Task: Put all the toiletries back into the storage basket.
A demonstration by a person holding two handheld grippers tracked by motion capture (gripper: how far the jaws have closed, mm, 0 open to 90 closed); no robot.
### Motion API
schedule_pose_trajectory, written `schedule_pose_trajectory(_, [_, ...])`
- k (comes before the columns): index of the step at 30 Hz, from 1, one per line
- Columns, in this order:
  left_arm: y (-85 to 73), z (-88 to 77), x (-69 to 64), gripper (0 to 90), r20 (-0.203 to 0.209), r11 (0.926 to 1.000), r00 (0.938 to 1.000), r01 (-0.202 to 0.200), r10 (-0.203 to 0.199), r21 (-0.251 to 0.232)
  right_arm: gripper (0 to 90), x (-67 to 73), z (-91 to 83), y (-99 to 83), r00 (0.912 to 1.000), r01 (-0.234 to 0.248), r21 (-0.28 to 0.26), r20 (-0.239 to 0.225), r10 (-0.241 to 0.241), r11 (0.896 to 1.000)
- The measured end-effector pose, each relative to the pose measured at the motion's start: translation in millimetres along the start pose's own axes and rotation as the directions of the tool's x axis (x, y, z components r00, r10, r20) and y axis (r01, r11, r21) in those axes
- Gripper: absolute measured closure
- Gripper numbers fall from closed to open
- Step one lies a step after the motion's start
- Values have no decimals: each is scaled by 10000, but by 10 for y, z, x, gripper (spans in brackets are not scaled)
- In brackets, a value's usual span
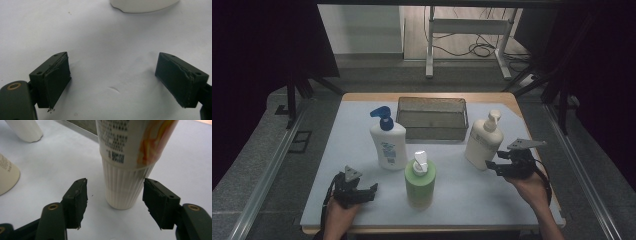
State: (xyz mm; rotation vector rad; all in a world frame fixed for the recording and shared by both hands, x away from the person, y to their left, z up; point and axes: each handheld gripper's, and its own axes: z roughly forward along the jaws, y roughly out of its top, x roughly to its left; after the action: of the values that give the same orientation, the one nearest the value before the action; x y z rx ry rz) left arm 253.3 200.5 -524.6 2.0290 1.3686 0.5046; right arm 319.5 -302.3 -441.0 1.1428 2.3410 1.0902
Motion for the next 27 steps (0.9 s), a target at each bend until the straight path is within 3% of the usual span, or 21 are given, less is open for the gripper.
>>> schedule_pose_trajectory(16, [0, -1, 1, 123, 0, 10000, 10000, -17, 17, 10, 257, -42, 51, 235, 9997, -123, -380, 227, 132, 9992])
schedule_pose_trajectory(27, [0, 0, 1, 123, 2, 10000, 10000, -16, 16, 3, 231, -35, 127, 367, 9989, 92, -434, 471, -72, 9990])
